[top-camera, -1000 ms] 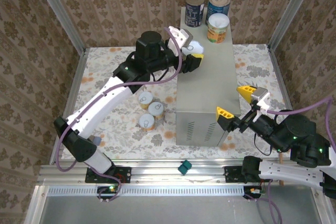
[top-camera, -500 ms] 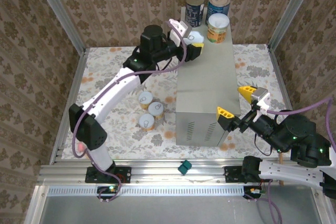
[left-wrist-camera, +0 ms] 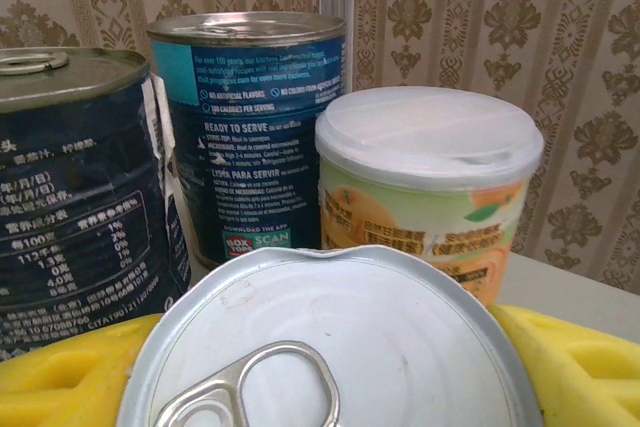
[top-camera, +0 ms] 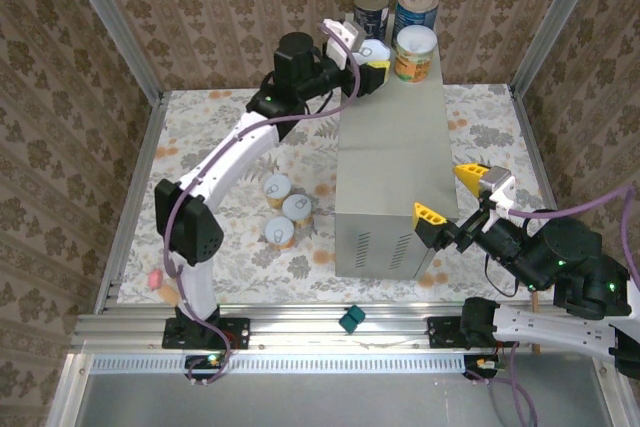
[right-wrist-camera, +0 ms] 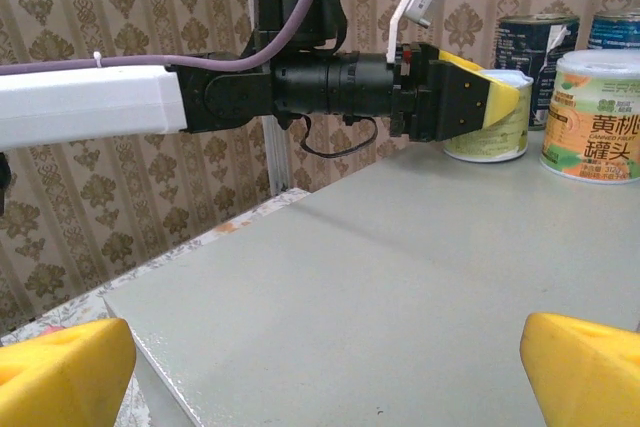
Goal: Place and organize the canned foods onto the counter
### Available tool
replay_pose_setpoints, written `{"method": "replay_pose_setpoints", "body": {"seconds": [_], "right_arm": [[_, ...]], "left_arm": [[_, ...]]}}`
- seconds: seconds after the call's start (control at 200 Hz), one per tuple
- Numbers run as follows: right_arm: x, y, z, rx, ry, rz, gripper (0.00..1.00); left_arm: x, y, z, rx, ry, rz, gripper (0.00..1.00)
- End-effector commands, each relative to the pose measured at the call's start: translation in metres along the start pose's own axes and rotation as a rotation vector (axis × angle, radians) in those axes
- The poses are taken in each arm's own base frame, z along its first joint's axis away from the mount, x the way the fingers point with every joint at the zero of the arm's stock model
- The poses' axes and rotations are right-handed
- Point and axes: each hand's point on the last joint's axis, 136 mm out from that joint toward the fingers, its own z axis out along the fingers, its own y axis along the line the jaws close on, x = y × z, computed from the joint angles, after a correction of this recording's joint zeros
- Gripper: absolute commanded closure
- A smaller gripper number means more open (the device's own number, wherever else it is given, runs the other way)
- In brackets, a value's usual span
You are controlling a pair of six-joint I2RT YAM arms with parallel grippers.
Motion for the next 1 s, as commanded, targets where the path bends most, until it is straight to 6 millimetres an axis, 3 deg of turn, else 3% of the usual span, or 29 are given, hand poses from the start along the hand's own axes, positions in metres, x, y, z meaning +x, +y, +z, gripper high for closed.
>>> {"method": "replay_pose_setpoints", "body": {"seconds": [0.0, 0.765, 0.995], "right_arm": [[-0.011, -0.010, -0.007, 0.033, -0.028, 0.008, 0.00], [-0.009, -0.009, -0.008, 0.028, -0.029, 0.012, 0.00], [-0.009, -0.009, -0.008, 0.026, -0.029, 0.014, 0.00]], "left_arm": [[0.013, 0.007, 0.008, 0.010, 0.032, -0.035, 0.37], [0.029, 0.023, 0.005, -0.107, 0.126, -0.010, 0.37], [0.032, 0.021, 0.006, -0.099, 0.140, -0.009, 0.32]]}}
